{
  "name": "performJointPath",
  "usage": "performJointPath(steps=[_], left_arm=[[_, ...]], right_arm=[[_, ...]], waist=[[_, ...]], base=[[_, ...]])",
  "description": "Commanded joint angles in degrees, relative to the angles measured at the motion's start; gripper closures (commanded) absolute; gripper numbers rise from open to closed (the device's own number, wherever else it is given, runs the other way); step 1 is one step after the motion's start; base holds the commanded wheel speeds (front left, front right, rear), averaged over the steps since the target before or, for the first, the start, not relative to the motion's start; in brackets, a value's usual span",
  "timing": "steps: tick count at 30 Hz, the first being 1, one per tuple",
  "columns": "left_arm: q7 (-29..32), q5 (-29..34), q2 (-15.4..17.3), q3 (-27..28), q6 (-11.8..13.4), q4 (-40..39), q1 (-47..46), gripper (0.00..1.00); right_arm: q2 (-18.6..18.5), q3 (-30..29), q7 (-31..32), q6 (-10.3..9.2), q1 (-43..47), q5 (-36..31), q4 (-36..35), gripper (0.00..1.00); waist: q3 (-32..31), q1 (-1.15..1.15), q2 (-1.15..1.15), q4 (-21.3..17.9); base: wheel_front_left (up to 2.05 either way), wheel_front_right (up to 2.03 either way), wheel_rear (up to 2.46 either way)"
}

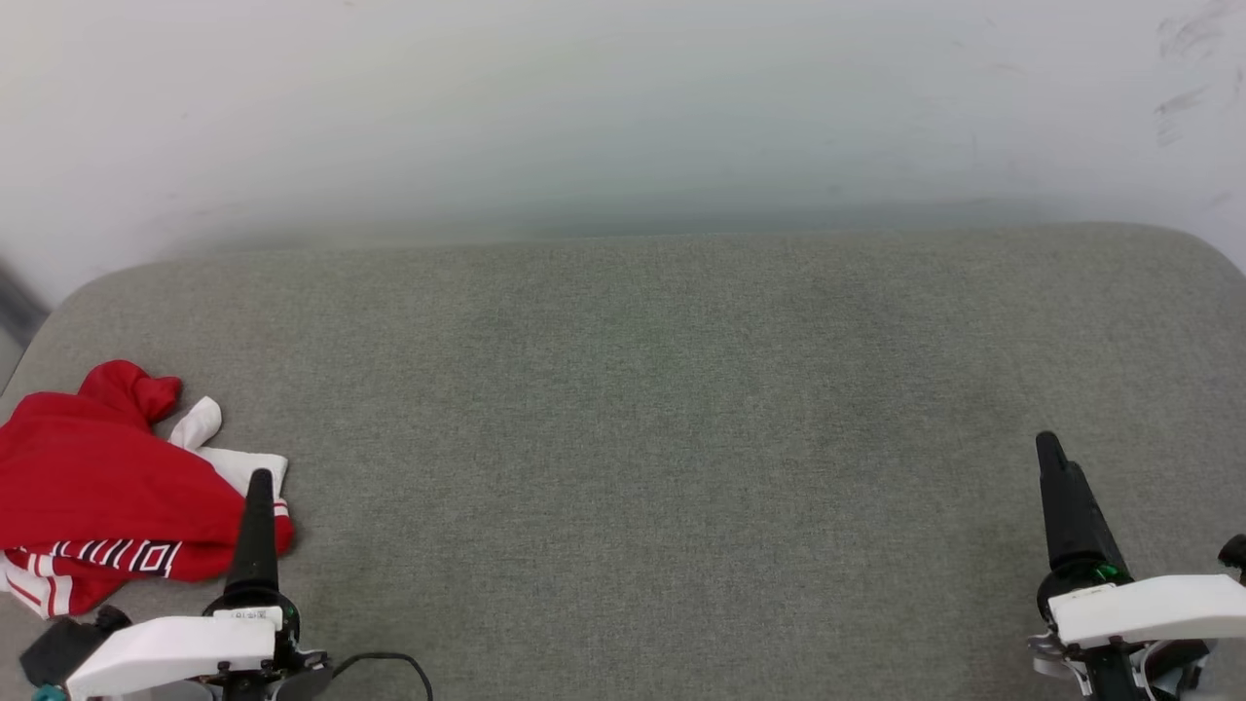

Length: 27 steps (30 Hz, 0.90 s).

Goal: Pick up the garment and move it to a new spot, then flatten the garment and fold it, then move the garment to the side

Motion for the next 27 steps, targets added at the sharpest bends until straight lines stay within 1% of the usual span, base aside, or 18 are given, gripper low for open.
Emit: performJointPath(steps=[1,4,6,9,14,15,22,27], left_arm=[[-0.69,3.67,0.21,0.63,0.03,-2.44,-0.87,0.00],[-1.29,7.41,0.22,0.74,0.76,-4.51,-0.93,0.00],[-1.68,10.76,0.23,0.63,1.90,-6.58,-0.98,0.00],[-2.26,16.10,0.23,-1.31,3.32,-9.64,-0.56,0.00],[-3.20,24.87,0.25,-5.98,6.65,-13.90,0.15,0.00],[-3.20,24.87,0.25,-5.98,6.65,-13.90,0.15,0.00],[-4.40,36.10,0.28,-12.91,7.70,-16.41,0.53,0.00],[-5.25,42.64,0.43,-16.63,8.66,-16.03,0.76,0.00]], right_arm=[[-0.03,0.43,-0.85,0.01,-0.34,-5.25,-2.39,0.00],[-0.03,1.28,-1.47,0.01,-0.52,-10.83,-4.31,0.00],[-0.03,1.68,-1.86,0.01,-0.70,-14.76,-5.77,0.00],[-0.03,2.18,-2.44,0.01,-0.60,-19.92,-7.41,0.00],[-0.02,2.89,-3.35,0.01,-0.16,-26.88,-8.82,0.00],[-0.02,2.89,-3.35,0.01,-0.16,-26.88,-8.82,0.00],[-0.02,3.58,-4.61,0.01,0.30,-34.44,-9.69,0.00],[-0.02,4.01,-5.40,0.01,0.58,-39.49,-9.87,0.00]], waist=[[0.07,0.00,0.00,0.01],[0.17,0.00,0.00,0.00],[0.28,0.00,0.00,0.00],[0.41,0.00,0.00,-0.02],[0.58,0.00,0.00,-0.01],[0.58,0.00,0.00,-0.01],[0.64,0.00,0.00,-0.05],[0.61,0.00,0.00,-0.17]], base=[[0.00,0.00,0.00],[0.00,0.00,0.00],[0.00,0.00,0.00],[0.00,0.00,0.00],[0.00,0.00,0.00],[0.00,0.00,0.00],[0.00,0.00,0.00],[0.00,0.00,0.00]])
